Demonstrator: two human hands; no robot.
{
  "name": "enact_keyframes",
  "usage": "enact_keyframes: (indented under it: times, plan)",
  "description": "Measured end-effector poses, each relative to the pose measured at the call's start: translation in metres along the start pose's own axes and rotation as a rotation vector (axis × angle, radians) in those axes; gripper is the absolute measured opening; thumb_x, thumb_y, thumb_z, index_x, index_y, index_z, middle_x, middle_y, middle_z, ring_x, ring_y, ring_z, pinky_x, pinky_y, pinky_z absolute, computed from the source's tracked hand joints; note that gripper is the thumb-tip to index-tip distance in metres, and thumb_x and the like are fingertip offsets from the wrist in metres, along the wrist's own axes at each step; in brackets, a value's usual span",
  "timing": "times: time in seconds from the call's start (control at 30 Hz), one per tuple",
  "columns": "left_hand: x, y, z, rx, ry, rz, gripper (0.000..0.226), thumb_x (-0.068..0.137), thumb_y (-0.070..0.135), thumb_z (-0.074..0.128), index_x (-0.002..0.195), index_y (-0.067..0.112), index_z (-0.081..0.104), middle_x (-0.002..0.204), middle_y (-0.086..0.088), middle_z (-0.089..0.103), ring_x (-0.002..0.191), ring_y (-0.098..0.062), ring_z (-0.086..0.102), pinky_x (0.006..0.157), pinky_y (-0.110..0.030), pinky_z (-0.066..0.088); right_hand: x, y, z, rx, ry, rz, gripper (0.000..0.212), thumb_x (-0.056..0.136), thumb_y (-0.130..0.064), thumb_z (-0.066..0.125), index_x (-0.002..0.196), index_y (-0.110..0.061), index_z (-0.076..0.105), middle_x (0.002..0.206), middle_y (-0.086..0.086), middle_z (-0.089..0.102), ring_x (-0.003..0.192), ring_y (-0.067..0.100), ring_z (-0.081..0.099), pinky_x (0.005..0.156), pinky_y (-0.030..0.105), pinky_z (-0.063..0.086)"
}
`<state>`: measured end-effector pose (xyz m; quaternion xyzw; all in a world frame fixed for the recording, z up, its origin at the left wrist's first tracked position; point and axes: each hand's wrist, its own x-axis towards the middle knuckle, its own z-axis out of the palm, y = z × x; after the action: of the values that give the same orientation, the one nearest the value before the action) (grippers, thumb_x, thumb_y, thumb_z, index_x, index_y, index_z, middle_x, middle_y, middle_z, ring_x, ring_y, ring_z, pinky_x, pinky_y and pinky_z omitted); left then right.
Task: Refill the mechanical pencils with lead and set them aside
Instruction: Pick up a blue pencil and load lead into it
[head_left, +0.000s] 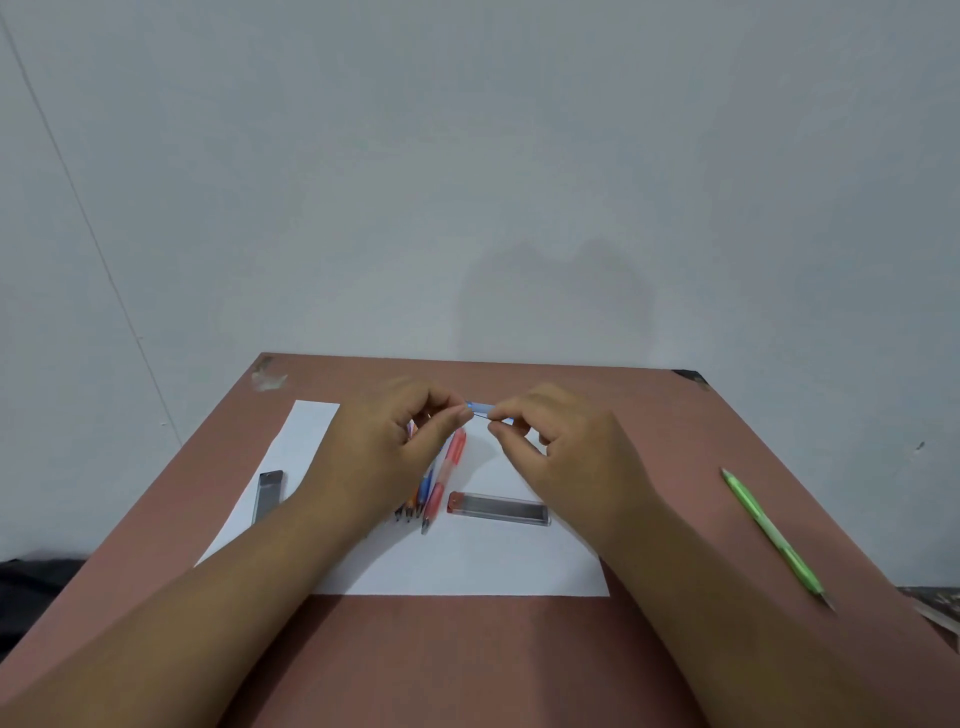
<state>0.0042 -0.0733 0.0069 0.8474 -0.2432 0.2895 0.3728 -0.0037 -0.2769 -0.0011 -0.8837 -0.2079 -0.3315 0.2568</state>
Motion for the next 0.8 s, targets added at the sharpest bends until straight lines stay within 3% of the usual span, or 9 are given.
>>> enact_keyframes:
  times: [0.13, 0.3, 0.47, 0.6, 0.8]
  plan:
    - [-0.001, 0.005, 0.0, -0.031, -0.004, 0.046, 0.01, 0.094, 0.033, 0.067, 0.09, 0.026, 0.072, 0.08, 0.027, 0.061, 0.081, 0.008, 0.055, 0.069, -0.003, 0.039, 0.0, 0.001, 0.001, -0.011, 0.05, -0.009, 0.005, 0.091, -0.021, 0.073, 0.093, -0.025, 0.077, 0.085, -0.012, 0.064, 0.08, 0.011, 0.059, 0.07, 0.018, 0.042]
    - [0.004, 0.014, -0.003, -0.127, -0.063, -0.159, 0.006, 0.095, 0.049, 0.055, 0.097, 0.054, 0.055, 0.093, 0.033, 0.061, 0.093, 0.011, 0.057, 0.067, -0.008, 0.044, 0.002, 0.006, -0.002, 0.139, 0.095, 0.2, 0.01, 0.089, -0.017, 0.075, 0.09, -0.026, 0.079, 0.087, -0.017, 0.071, 0.078, 0.004, 0.063, 0.073, 0.019, 0.051]
    - [0.029, 0.015, 0.003, -0.01, -0.31, -0.312, 0.006, 0.099, 0.042, 0.058, 0.101, 0.042, 0.063, 0.097, 0.023, 0.064, 0.092, 0.003, 0.06, 0.077, -0.022, 0.049, 0.004, 0.015, -0.014, 0.29, 0.145, 0.496, 0.013, 0.091, -0.019, 0.074, 0.096, -0.028, 0.081, 0.085, -0.024, 0.074, 0.083, -0.005, 0.068, 0.075, 0.012, 0.054]
    - [0.055, 0.012, 0.018, 0.221, -0.464, -0.218, 0.009, 0.098, 0.038, 0.06, 0.098, 0.039, 0.069, 0.099, 0.018, 0.066, 0.088, -0.003, 0.061, 0.083, -0.033, 0.056, 0.004, 0.017, -0.02, 0.318, 0.153, 0.544, 0.012, 0.093, -0.023, 0.072, 0.101, -0.027, 0.08, 0.085, -0.024, 0.073, 0.085, -0.006, 0.068, 0.075, 0.012, 0.054]
    - [0.083, -0.005, 0.053, 0.435, -0.616, -0.099, 0.027, 0.099, 0.032, 0.058, 0.123, 0.032, 0.07, 0.123, 0.008, 0.067, 0.104, -0.015, 0.062, 0.094, -0.036, 0.053, 0.004, 0.018, -0.018, 0.338, 0.16, 0.577, 0.013, 0.093, -0.017, 0.069, 0.093, -0.023, 0.081, 0.082, -0.018, 0.074, 0.082, 0.001, 0.068, 0.075, 0.02, 0.057]
